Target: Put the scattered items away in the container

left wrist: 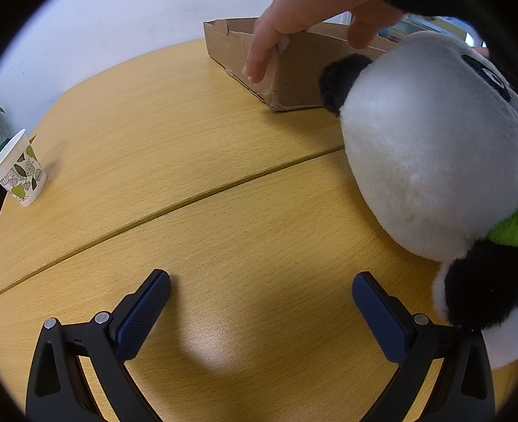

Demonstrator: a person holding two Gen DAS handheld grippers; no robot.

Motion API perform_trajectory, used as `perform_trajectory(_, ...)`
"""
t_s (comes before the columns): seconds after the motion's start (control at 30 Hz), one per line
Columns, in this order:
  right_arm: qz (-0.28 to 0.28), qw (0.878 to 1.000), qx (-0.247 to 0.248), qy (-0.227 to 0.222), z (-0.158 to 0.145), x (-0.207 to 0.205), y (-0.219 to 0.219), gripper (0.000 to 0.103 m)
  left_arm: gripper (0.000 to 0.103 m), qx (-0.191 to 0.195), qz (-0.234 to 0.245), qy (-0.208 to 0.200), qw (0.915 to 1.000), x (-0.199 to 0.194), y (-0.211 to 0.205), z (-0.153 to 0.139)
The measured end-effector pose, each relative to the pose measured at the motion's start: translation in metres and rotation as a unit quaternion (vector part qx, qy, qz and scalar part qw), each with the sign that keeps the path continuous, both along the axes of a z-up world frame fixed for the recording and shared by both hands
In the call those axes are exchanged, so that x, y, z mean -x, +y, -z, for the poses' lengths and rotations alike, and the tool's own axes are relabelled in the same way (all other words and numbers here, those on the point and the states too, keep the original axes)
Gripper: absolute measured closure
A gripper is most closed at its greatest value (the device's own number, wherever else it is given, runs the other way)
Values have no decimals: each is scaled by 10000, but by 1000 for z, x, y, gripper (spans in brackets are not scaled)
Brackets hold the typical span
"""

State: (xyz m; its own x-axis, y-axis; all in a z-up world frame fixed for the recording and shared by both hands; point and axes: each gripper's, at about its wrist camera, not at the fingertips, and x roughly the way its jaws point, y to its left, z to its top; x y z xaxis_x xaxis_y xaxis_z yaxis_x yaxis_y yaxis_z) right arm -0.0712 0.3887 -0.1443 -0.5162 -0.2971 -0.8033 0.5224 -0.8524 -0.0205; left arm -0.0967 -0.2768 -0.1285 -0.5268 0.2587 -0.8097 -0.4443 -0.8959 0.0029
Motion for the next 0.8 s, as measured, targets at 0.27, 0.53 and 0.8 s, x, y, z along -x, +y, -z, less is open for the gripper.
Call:
perform_trajectory(0.27, 4, 10000, 0, 0, 0, 0, 0, 0, 0, 1, -3, 0, 10000, 0, 1, 0)
perform_trajectory(0.53, 9, 10000, 0, 1, 0, 0, 0, 0, 0, 1, -6, 0, 10000, 0, 2, 0)
perform_trajectory(0.8, 13, 10000, 0, 1, 0, 0, 0, 0, 0, 1, -9, -1, 10000, 0, 3, 0)
